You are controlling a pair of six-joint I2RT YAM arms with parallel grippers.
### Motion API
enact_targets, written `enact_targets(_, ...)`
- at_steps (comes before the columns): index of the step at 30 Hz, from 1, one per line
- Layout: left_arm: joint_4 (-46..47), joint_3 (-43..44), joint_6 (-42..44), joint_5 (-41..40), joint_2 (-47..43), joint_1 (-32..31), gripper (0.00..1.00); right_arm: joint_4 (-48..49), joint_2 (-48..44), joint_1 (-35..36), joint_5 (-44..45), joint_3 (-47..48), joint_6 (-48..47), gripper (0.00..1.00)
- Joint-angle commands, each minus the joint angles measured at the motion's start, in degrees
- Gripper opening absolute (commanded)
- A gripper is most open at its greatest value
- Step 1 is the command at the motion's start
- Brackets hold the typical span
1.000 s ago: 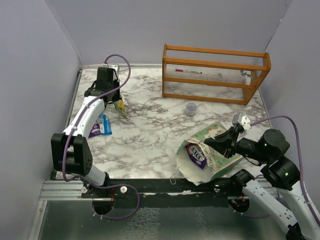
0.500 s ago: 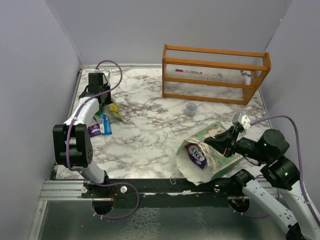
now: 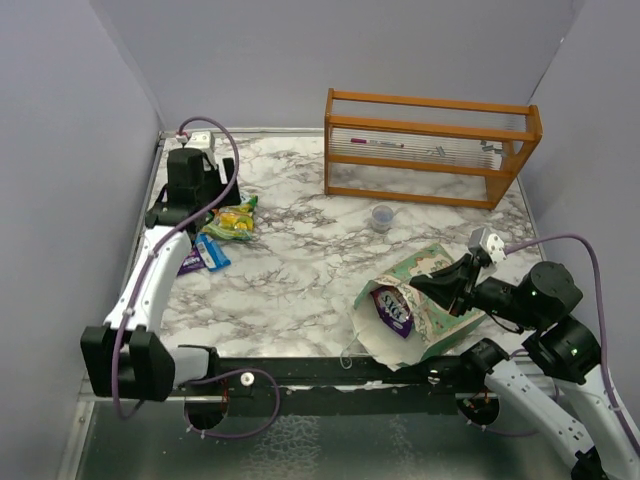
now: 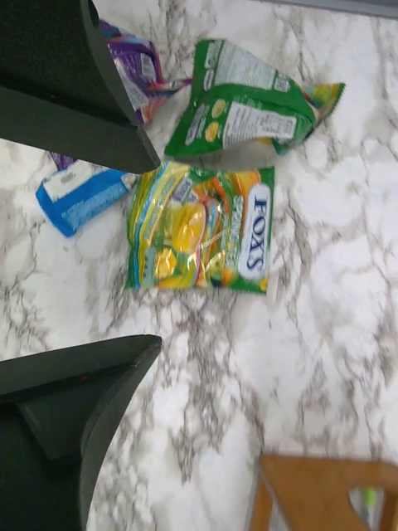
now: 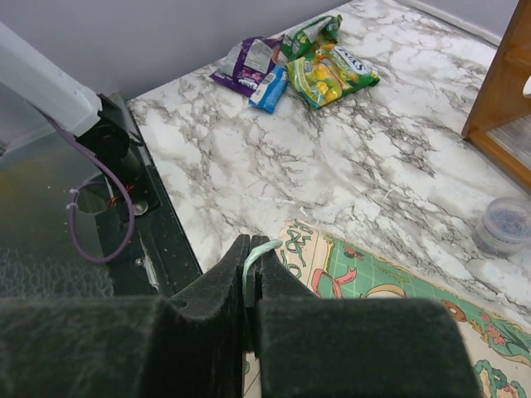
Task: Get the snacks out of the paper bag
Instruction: Place the snack at the center of the board, then take out the snack from the paper bag.
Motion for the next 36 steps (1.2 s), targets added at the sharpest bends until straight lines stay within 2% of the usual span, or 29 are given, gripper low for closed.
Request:
enact_targets(1,-3.5,-6.8,-9.5,7.1,-10.3,-5.2,0.88,1.9,-1.3,-0.6,1.3,-0.4,0.4,0.02)
enact_targets(4,-0.6,-15.3,-17.4,14.4,-19.3,-10.7,0.96,2.0,-0.9,-1.1,1.3,-0.3,0.4,0.02)
enact_targets(9,8.0,-29.3,-36.6,19.1,-33.3,-20.2,0.94,2.1,-0.5,-2.4,0.0,-0.4,0.0,0.02)
enact_targets(13,14.3,-36.1,-46.5,17.9,-40.8,-27.8,0.88,2.2,-0.2,-3.7,-1.0,-0.5,-0.2,0.02)
enact_targets(17,13.7,-36.9,-49.7,12.7,-42.6,-36.7,0.85,2.2,-0.1,-4.8,-0.9,-0.5,-0.3,0.02)
enact_targets(22,18.8,-37.2,-52.0,2.7,-37.7,-52.0,0.78,2.2,-0.4,-5.4,-0.6,-0.6,-0.2,0.02)
enact_targets(26,21.0,-33.0,-51.1,-15.4,-26.4,-69.9,0.77,2.2,-0.3,-5.7,-0.7,-0.6,-0.2,0.02)
enact_targets(28,20.5,-29.5,-51.0,-22.7,-20.8,-76.0,0.76,2.2,-0.4,-5.8,-0.7,-0.6,-0.2,0.02)
enact_targets(31,23.2,-27.3,-54.2,-27.8,-14.2,-80.5,0.66,2.2,-0.5,-5.9,-0.7,-0.6,-0.2,0.02)
enact_targets(36,30.7,-26.4,-57.3,-27.4,-4.8,-81.6,0.55,2.3,-0.5,-6.1,-1.2,-0.6,-0.4,0.02)
